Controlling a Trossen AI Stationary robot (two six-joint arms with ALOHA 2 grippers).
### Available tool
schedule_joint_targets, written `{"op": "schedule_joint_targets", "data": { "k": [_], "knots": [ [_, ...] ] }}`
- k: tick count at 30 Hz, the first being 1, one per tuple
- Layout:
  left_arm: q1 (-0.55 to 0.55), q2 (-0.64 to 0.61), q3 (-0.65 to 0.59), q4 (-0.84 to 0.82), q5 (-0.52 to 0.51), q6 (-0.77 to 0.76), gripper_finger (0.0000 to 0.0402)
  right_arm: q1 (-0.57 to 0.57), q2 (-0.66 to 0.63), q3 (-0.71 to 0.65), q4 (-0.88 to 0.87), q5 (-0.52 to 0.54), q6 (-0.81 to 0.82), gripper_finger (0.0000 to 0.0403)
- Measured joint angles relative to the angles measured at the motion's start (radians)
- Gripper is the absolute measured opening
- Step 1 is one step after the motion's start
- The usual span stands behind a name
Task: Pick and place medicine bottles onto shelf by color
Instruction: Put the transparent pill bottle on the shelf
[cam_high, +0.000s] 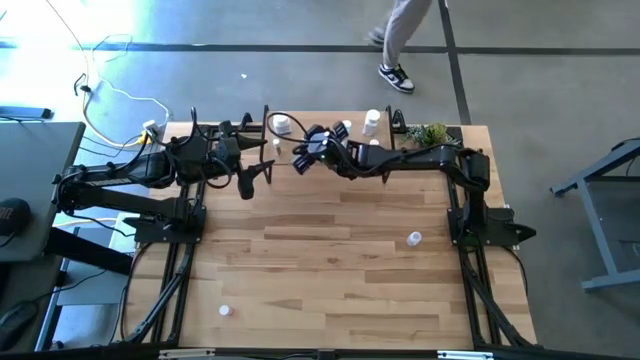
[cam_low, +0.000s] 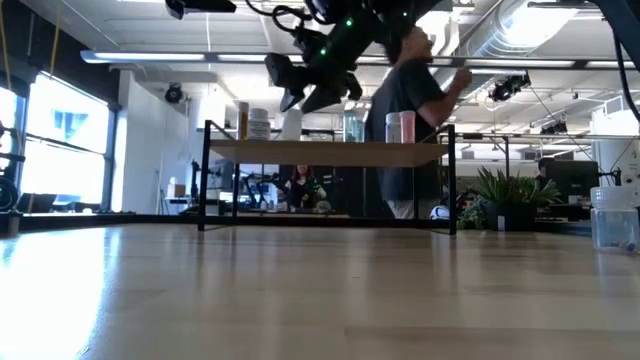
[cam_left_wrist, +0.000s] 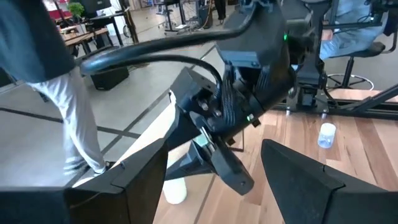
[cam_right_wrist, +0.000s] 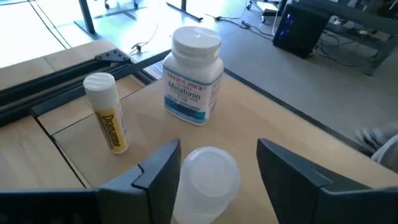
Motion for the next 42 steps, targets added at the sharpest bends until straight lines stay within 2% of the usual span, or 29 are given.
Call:
{"op": "schedule_joint_targets", "data": {
  "k": [9,15,21,34,38,42],
  "knots": [
    [0.000,0.000,0.000,-0.013,0.000,0.001,0.0248,0.004,0.000,0.116,-0.167,0.000,0.009,0.0208],
    [0.001,-0.007,0.000,-0.049,-0.002,0.019,0.0248,0.043,-0.001,0.262,-0.421,0.000,0.072,0.0208],
    [0.001,-0.008,0.000,-0.054,-0.005,0.045,0.0248,0.104,-0.002,0.351,-0.690,0.098,0.119,0.0208],
    [0.001,-0.021,0.000,-0.067,-0.008,-0.003,0.0248,0.210,-0.009,0.360,-1.229,0.098,0.330,0.0208],
    [0.001,-0.021,0.000,-0.067,-0.010,-0.007,0.0248,0.245,-0.009,0.358,-1.391,0.133,0.386,0.0208],
    [0.000,-0.021,0.000,-0.069,-0.012,0.006,0.0248,0.273,-0.038,0.311,-1.411,0.138,0.392,0.0208]
  ]
}}
